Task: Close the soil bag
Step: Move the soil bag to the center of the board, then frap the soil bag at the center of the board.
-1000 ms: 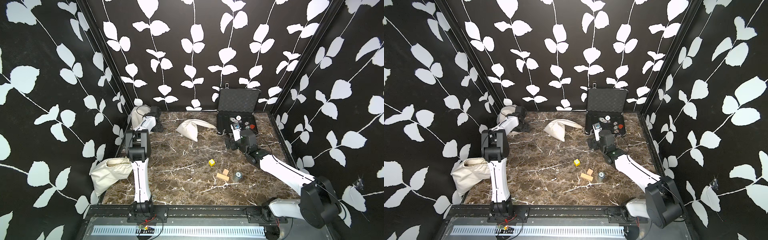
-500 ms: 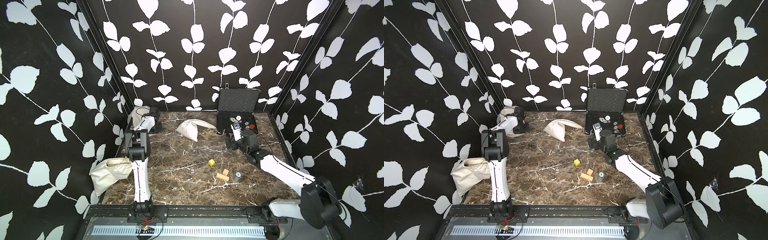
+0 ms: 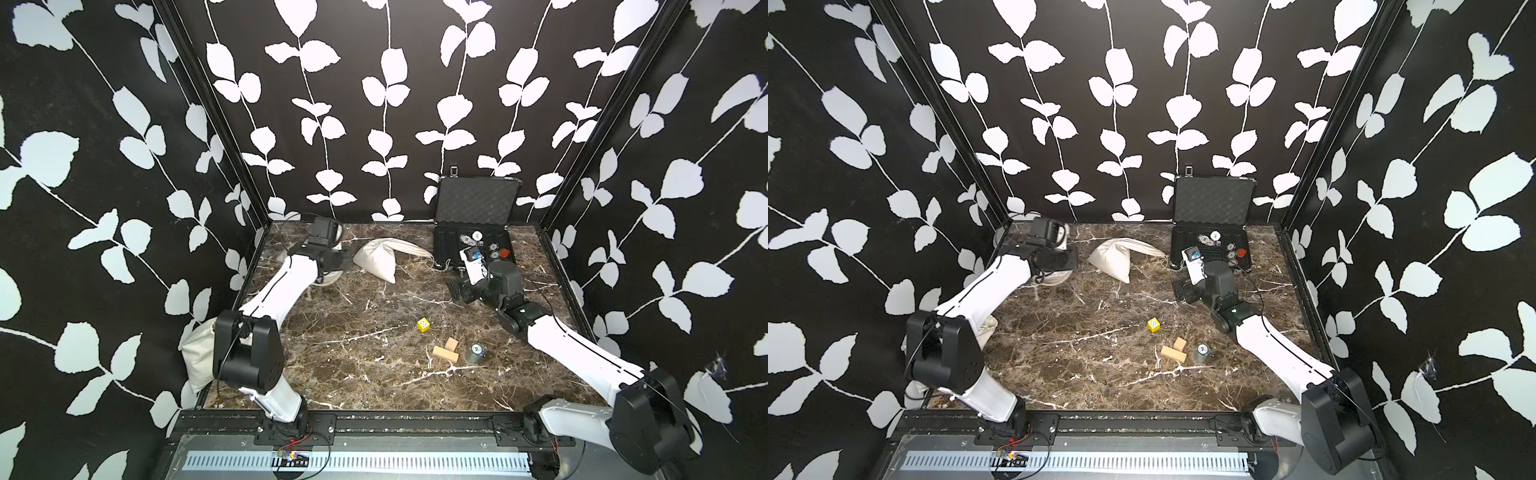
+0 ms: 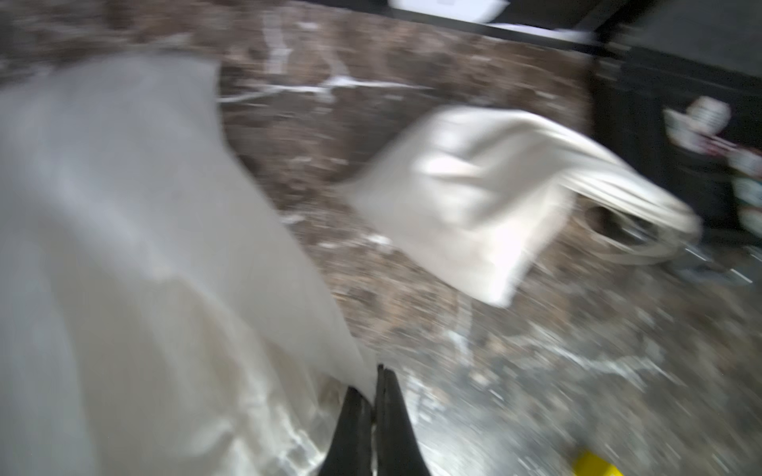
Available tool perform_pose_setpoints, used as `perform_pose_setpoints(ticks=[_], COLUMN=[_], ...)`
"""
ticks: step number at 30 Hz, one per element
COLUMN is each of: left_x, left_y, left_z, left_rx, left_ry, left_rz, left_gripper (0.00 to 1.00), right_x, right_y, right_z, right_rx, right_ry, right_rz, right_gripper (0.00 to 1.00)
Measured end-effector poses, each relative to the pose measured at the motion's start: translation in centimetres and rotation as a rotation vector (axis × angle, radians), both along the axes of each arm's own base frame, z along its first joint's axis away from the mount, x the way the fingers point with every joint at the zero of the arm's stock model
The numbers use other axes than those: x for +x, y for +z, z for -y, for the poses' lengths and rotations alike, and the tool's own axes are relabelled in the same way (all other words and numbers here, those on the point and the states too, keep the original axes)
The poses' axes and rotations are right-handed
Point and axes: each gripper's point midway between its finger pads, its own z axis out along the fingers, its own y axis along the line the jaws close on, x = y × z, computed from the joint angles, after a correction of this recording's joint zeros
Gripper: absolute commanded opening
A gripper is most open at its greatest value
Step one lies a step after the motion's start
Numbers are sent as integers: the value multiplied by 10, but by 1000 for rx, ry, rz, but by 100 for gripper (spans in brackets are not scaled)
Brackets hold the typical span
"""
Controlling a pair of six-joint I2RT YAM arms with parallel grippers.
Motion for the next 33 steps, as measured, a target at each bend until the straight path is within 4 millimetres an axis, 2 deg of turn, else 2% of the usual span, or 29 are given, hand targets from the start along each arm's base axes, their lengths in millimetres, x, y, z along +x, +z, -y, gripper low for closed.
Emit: perform_pose_setpoints(ticks=[4,9,13,17,20,24,25,27,29,30,31,33], left_x=[-26,-43,-45,-42,-41,-41,-41,-40,-39,-40,-42,-50], left_y=[1,5,0,5,7,9,9,10,16,18,22,32], left_z=[64,121,140,145,147,148,148,148,146,144,142,135], left_rx=[-74,-174,-218,-247,-262,-270,-270,-271,-275,-275,-279,-277], left_ry=[-153,-276,-310,-316,-314,-320,-320,-319,-313,-312,-311,-313], left_rz=[-5,-2,-12,1,9,13,13,22,47,61,76,115], left_gripper=[0,0,0,0,0,0,0,5,14,19,28,44], right_x=[-18,-26,-19,-9,5,24,28,33,36,38,39,42], right_y=[-7,-14,-27,-46,-51,-49,-47,-43,-40,-37,-35,-28], right_z=[-31,-62,-78,-95,-107,-128,-134,-145,-153,-155,-156,-158], right_rx=[24,99,183,259,318,404,427,457,486,497,502,509], right_ry=[111,170,148,117,90,96,105,131,152,153,152,142], right_rz=[-11,-16,-67,-144,-175,-200,-209,-219,-233,-235,-233,-226], right_gripper=[100,100,100,99,95,79,72,49,15,5,0,0])
